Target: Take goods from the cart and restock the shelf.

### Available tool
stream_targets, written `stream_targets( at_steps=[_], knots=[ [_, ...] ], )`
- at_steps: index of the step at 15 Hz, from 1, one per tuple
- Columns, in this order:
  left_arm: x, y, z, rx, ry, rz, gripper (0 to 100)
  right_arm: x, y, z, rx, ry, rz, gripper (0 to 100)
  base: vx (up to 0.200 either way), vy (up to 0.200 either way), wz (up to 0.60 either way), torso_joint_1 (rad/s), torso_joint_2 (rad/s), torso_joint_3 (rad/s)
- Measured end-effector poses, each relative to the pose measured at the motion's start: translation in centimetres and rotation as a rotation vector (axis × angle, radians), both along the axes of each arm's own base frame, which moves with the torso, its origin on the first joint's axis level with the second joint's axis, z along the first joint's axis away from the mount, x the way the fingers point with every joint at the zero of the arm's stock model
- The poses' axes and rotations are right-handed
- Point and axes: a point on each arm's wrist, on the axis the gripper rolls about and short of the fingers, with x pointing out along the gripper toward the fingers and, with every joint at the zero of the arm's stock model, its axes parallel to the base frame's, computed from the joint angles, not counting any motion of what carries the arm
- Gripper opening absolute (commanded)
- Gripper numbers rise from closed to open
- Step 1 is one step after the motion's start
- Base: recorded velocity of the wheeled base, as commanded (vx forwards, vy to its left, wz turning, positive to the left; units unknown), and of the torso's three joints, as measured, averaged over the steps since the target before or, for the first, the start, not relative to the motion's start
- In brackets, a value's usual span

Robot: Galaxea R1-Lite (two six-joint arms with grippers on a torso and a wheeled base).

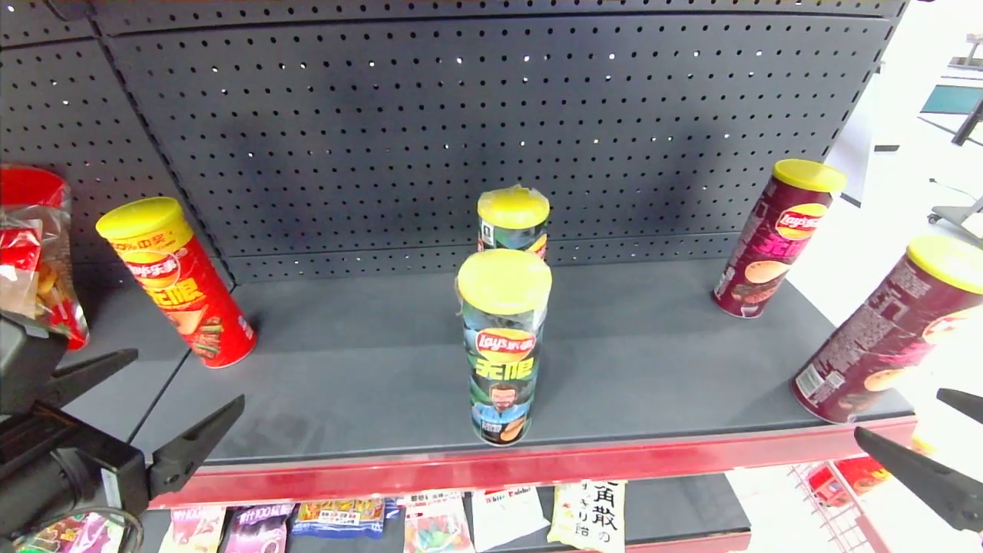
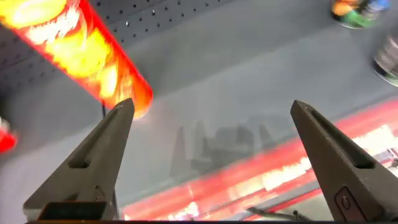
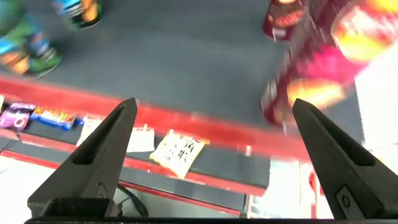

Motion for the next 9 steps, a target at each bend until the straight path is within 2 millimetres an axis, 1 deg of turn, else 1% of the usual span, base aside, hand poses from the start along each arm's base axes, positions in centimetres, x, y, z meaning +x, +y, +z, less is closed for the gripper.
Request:
stream_targets(
  at_steps=[5,9],
  knots=[
    [-0.77,0.47,-0.38,0.000,-0.010,0.026,100,-0.58,-0.16,-0.57,-0.025,-0.006,-0.004,100,-0.200,0.000,0.00,-0.002,0.00,0.004],
    [-1.10,0.85,-0.58,0.013,-0.017,0.047,100,-0.69,-0.28,-0.61,-0.039,-0.014,-0.013,100,0.000,0.000,0.00,0.000,0.00,0.000]
  ],
)
